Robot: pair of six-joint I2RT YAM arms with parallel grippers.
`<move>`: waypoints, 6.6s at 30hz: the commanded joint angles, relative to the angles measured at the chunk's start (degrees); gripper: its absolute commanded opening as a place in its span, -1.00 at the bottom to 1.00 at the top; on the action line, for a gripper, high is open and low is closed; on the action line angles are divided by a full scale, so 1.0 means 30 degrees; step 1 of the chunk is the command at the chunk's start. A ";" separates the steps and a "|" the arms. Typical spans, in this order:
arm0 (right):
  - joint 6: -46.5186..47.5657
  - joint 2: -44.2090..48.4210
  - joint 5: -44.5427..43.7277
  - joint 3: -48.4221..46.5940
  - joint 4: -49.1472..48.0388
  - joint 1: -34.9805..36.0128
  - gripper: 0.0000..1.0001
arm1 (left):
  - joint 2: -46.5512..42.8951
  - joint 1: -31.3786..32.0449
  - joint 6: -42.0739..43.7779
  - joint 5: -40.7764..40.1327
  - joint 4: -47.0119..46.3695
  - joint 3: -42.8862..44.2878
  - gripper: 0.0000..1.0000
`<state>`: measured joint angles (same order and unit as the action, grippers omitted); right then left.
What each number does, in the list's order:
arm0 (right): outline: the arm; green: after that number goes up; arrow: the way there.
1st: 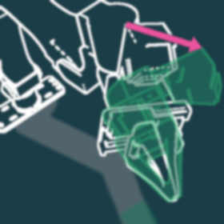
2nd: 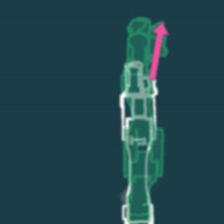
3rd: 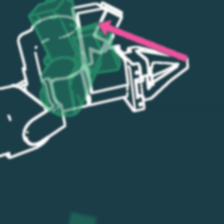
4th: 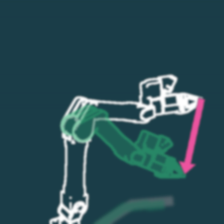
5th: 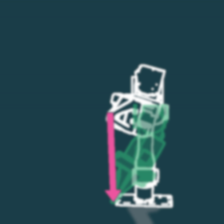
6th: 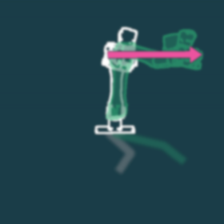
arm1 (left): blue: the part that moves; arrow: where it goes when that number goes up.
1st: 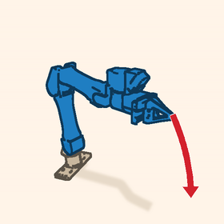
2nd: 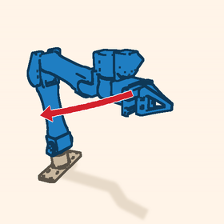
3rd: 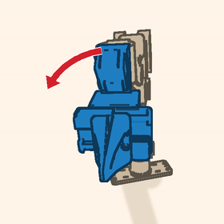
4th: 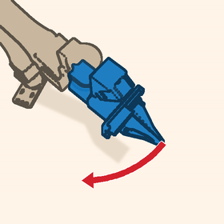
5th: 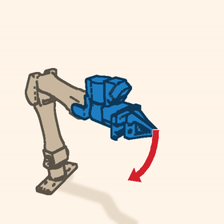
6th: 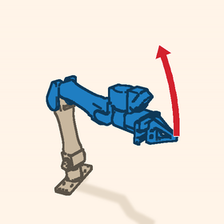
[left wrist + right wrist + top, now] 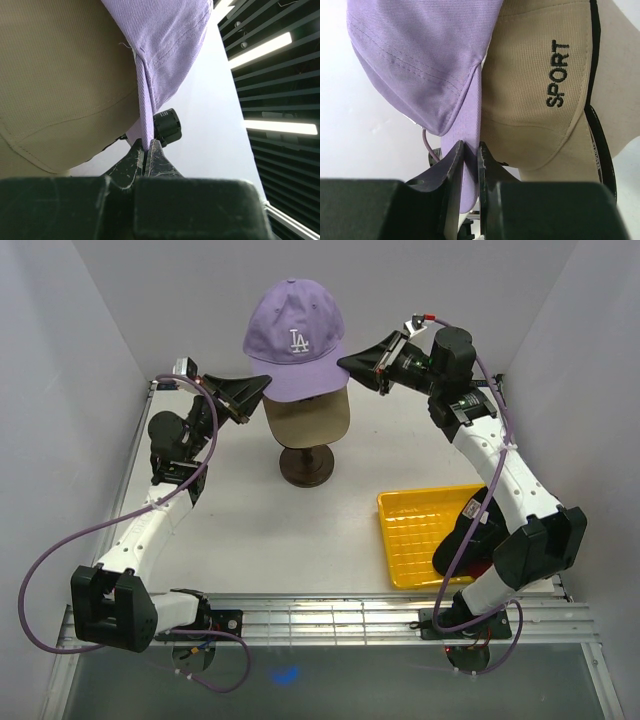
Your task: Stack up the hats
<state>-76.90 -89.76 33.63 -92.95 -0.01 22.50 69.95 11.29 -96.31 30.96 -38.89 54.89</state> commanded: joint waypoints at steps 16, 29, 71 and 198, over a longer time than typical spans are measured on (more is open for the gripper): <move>0.1406 0.0856 -0.0252 0.2387 -0.0904 0.0293 -0.84 | -0.1433 0.0397 0.1782 0.3566 0.1627 -0.2096 -1.00; 0.1904 0.1353 -0.0808 0.4408 -0.0963 0.0263 -0.84 | -0.1637 0.0426 0.1899 0.3480 0.2300 -0.3033 -1.00; 0.4421 0.0944 -0.2683 0.5261 0.1848 -0.0176 -0.84 | -0.2224 0.0397 0.4007 0.3010 0.8305 -0.2772 -0.77; 1.1865 1.7292 -0.9568 0.0689 1.5560 -0.0762 0.59 | 1.9748 2.1579 2.0327 -1.0787 2.0230 2.0256 -0.34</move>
<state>-42.39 -37.82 4.69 -90.94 48.31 20.25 129.47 75.85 -35.53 1.06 20.36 113.84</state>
